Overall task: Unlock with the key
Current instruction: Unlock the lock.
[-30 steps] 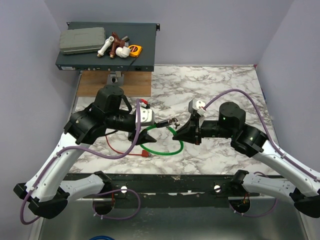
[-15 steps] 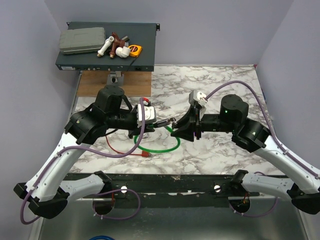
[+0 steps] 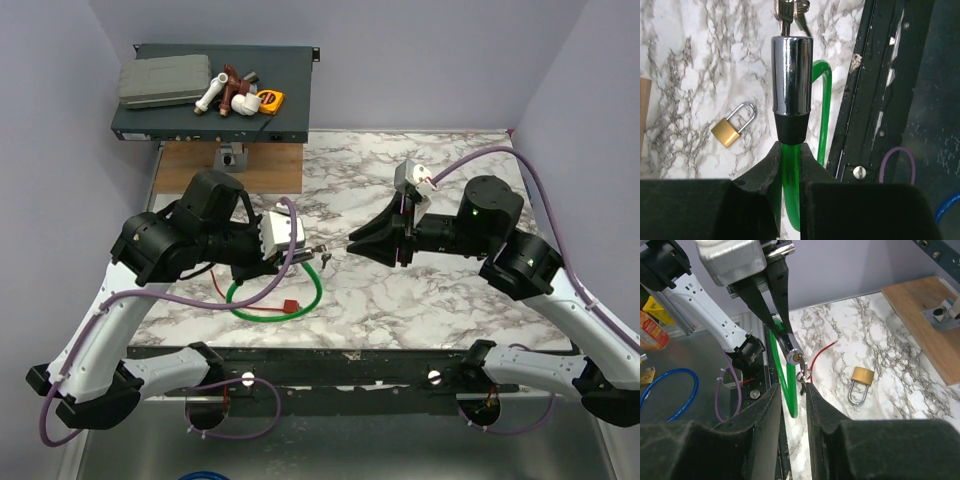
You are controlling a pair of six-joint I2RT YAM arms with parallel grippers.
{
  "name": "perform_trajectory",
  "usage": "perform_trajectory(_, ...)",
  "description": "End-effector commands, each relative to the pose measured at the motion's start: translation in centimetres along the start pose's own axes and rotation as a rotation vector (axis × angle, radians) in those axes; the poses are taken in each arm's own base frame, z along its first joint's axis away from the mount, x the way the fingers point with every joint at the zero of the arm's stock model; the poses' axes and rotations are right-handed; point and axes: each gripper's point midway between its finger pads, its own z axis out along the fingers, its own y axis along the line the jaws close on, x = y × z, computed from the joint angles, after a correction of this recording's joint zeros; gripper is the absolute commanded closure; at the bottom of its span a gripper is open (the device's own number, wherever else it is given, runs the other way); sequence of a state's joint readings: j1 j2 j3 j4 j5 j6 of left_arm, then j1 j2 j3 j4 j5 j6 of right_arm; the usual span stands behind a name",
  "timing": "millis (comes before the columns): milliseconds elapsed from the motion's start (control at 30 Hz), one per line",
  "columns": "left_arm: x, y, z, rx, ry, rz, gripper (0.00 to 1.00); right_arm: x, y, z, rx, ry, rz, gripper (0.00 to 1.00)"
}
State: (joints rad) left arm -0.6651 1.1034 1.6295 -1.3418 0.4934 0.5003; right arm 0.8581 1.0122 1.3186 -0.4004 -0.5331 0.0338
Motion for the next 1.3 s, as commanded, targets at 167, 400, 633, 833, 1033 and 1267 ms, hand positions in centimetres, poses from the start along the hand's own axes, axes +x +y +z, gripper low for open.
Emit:
perform_trajectory(167,2.5,-1.7,-2.6,-0.010,0.071,0.054,1.00,0.4,0.7,1.6,-0.080,-0.017,0.044,0.72)
perform_trajectory(400,0.6,-2.7,-2.7,0.066,-0.014,0.034,1.00,0.6,1.9,2.9,-0.191,-0.033,0.116,0.70)
perform_trajectory(633,0.1,-2.8,-2.2,0.096,-0.025,0.017,1.00,1.3,2.7,3.7,-0.263,-0.012,0.169,0.66)
perform_trajectory(833,-0.6,-2.6,-2.1,0.110,-0.041,0.005,1.00,1.9,2.5,4.1,-0.271,0.006,0.182,0.70)
perform_trajectory(1033,-0.4,-2.6,-1.9,0.116,-0.036,-0.002,1.00,2.9,2.0,4.5,-0.255,0.034,0.193,0.76)
perform_trajectory(1267,-0.7,-2.6,-2.1,0.113,-0.047,0.003,1.00,2.9,1.8,5.0,-0.254,0.046,0.199,0.83)
